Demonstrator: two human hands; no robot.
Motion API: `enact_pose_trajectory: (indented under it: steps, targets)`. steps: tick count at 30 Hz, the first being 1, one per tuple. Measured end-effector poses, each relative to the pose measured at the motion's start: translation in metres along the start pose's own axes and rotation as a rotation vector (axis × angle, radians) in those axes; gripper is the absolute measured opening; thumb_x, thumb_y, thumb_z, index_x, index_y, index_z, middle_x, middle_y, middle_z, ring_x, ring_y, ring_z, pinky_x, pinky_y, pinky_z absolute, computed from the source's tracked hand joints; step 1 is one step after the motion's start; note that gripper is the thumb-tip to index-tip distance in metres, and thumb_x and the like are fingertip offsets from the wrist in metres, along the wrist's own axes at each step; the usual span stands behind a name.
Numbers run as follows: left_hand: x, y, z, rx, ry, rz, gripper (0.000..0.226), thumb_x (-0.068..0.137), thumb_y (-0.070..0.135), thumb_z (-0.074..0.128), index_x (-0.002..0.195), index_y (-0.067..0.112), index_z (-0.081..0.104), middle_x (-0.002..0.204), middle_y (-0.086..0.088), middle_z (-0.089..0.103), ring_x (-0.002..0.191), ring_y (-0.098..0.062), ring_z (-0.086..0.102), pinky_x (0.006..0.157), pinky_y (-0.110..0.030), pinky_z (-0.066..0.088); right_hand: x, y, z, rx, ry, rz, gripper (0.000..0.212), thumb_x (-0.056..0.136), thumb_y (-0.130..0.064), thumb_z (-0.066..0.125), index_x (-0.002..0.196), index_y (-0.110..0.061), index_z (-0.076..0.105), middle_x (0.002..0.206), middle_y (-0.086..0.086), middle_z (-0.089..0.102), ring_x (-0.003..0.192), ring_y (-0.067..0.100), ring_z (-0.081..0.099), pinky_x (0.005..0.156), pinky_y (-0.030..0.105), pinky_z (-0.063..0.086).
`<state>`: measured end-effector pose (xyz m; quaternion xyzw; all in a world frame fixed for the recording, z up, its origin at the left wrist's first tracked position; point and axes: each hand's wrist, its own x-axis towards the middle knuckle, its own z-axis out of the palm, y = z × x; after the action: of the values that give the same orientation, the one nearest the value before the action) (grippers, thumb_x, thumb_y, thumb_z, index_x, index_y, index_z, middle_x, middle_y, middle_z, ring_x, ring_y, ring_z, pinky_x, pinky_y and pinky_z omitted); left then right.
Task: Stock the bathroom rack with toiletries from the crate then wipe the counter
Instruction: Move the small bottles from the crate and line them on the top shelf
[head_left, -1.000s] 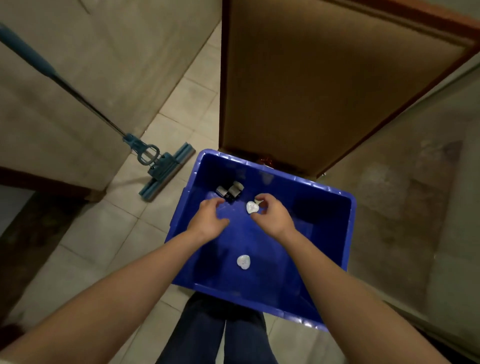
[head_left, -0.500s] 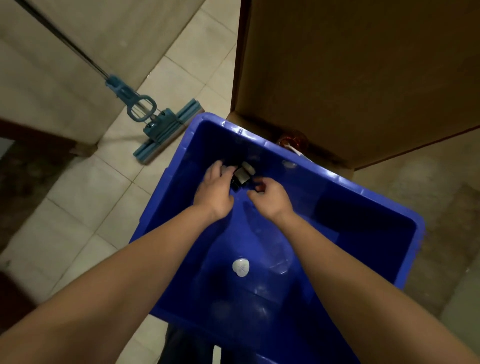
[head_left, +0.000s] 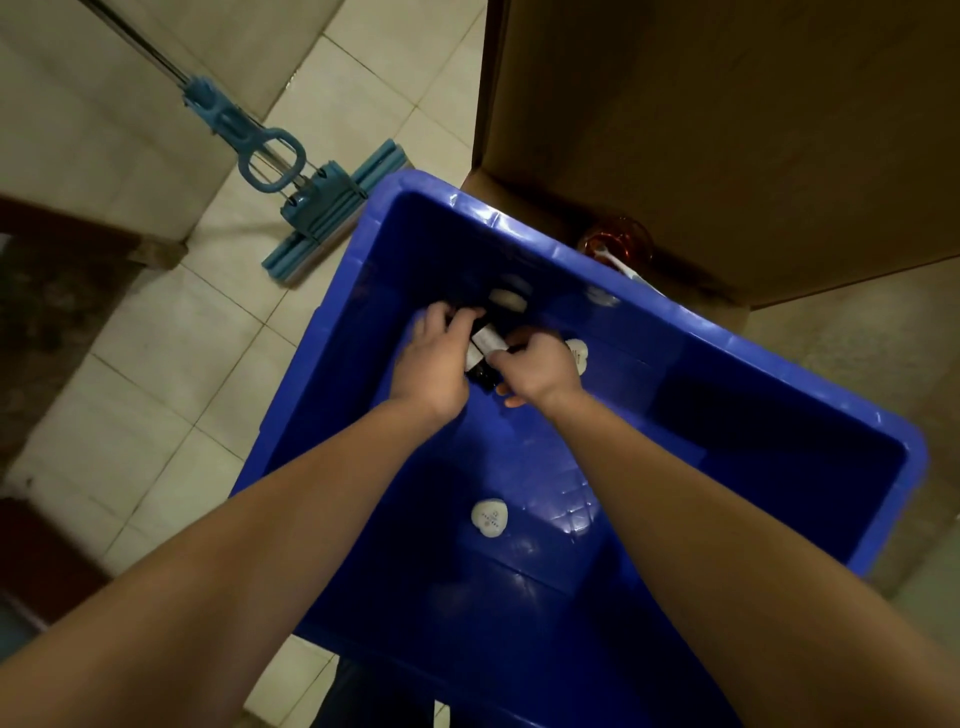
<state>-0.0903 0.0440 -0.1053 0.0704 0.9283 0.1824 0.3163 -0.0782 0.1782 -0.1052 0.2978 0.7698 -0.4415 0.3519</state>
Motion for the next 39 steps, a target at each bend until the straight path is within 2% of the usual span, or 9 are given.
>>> enact_pose_trajectory:
  steps: [2, 6, 9, 15, 18, 22, 30, 35, 39]
  targets:
    - [-0.004, -0.001, 0.003, -0.022, -0.001, -0.018, 0.071, 0.079, -0.004, 0.054, 0.142, 0.024, 0.036, 0.141, -0.007, 0.031, 0.126, -0.031, 0.038, 0.093, -0.044, 0.045, -0.001, -0.001, 0.003, -0.04, -0.009, -0.012, 0.019, 0.087, -0.023, 0.062, 0.071, -0.023, 0.051, 0.069, 0.01, 0.069, 0.061, 0.028, 0.071, 0.056, 0.039, 0.06]
    - [-0.008, -0.005, 0.007, -0.045, 0.02, -0.002, 0.068, 0.08, -0.004, 0.055, 0.14, 0.023, 0.039, 0.141, -0.006, 0.033, 0.123, -0.03, 0.043, 0.092, -0.042, 0.045, 0.002, -0.002, 0.004, -0.175, -0.028, -0.032, 0.02, 0.084, -0.035, 0.065, 0.088, -0.016, 0.06, 0.081, 0.009, 0.069, 0.075, 0.03, 0.065, 0.065, 0.038, 0.051]
    - [-0.012, -0.008, 0.009, -0.058, 0.017, 0.019, 0.068, 0.081, -0.003, 0.056, 0.142, 0.023, 0.039, 0.142, -0.005, 0.034, 0.122, -0.029, 0.044, 0.092, -0.041, 0.045, 0.003, -0.003, 0.0, -0.289, -0.057, -0.052, 0.029, 0.081, -0.041, 0.067, 0.069, -0.018, 0.053, 0.066, 0.0, 0.057, 0.069, 0.024, 0.055, 0.053, 0.03, 0.034]
    - [-0.023, -0.006, 0.011, 0.027, -0.01, 0.011, 0.098, 0.077, 0.006, 0.07, 0.153, 0.022, 0.011, 0.151, -0.005, 0.022, 0.127, -0.029, 0.04, 0.094, -0.041, 0.043, -0.01, -0.008, -0.008, -0.3, -0.088, -0.02, 0.041, 0.066, -0.054, 0.058, 0.05, -0.018, 0.045, 0.048, -0.002, 0.047, 0.05, 0.02, 0.046, 0.048, 0.028, 0.029]
    - [-0.027, -0.002, 0.012, 0.067, -0.001, 0.035, 0.082, 0.077, 0.006, 0.068, 0.146, 0.022, 0.027, 0.145, -0.005, 0.029, 0.126, -0.026, 0.039, 0.097, -0.038, 0.039, -0.017, -0.001, -0.015, -0.252, -0.064, 0.023, 0.046, 0.054, -0.064, 0.045, 0.057, -0.018, 0.05, 0.057, -0.001, 0.052, 0.059, 0.021, 0.049, 0.052, 0.028, 0.031]
    - [-0.028, 0.002, 0.014, 0.183, -0.001, 0.102, 0.047, 0.082, 0.011, 0.065, 0.126, 0.023, 0.051, 0.134, -0.004, 0.037, 0.118, -0.025, 0.04, 0.096, -0.036, 0.034, -0.026, 0.019, -0.023, -0.159, -0.134, 0.046, 0.045, 0.057, -0.062, 0.048, 0.067, -0.019, 0.059, 0.06, -0.003, 0.052, 0.058, 0.019, 0.049, 0.056, 0.033, 0.037]
    - [-0.032, 0.004, 0.023, 0.351, -0.033, 0.076, 0.032, 0.09, 0.035, 0.06, 0.117, 0.02, 0.053, 0.119, -0.003, 0.05, 0.11, -0.025, 0.045, 0.094, -0.034, 0.03, -0.054, 0.048, -0.025, 0.061, -0.154, 0.114, 0.038, 0.072, -0.057, 0.042, 0.063, -0.02, 0.046, 0.042, -0.007, 0.051, 0.044, 0.016, 0.051, 0.056, 0.03, 0.044]
    - [-0.046, 0.012, 0.015, 0.014, -0.154, -0.081, 0.033, 0.093, 0.035, 0.059, 0.117, 0.013, 0.054, 0.117, -0.007, 0.057, 0.109, -0.028, 0.05, 0.087, -0.037, 0.039, -0.075, 0.056, -0.034, 0.197, -0.172, 0.135, 0.037, 0.093, -0.045, 0.038, 0.073, -0.015, 0.046, 0.048, -0.003, 0.057, 0.04, 0.013, 0.053, 0.047, 0.024, 0.034]
    - [-0.065, 0.023, 0.002, -0.237, -0.23, -0.198, 0.033, 0.093, 0.038, 0.059, 0.117, 0.015, 0.053, 0.109, -0.002, 0.06, 0.099, -0.026, 0.058, 0.079, -0.035, 0.047, -0.105, 0.053, -0.048, 0.309, -0.184, 0.139, 0.031, 0.097, -0.036, 0.038, 0.086, -0.009, 0.049, 0.057, 0.005, 0.059, 0.044, 0.017, 0.055, 0.046, 0.026, 0.038]
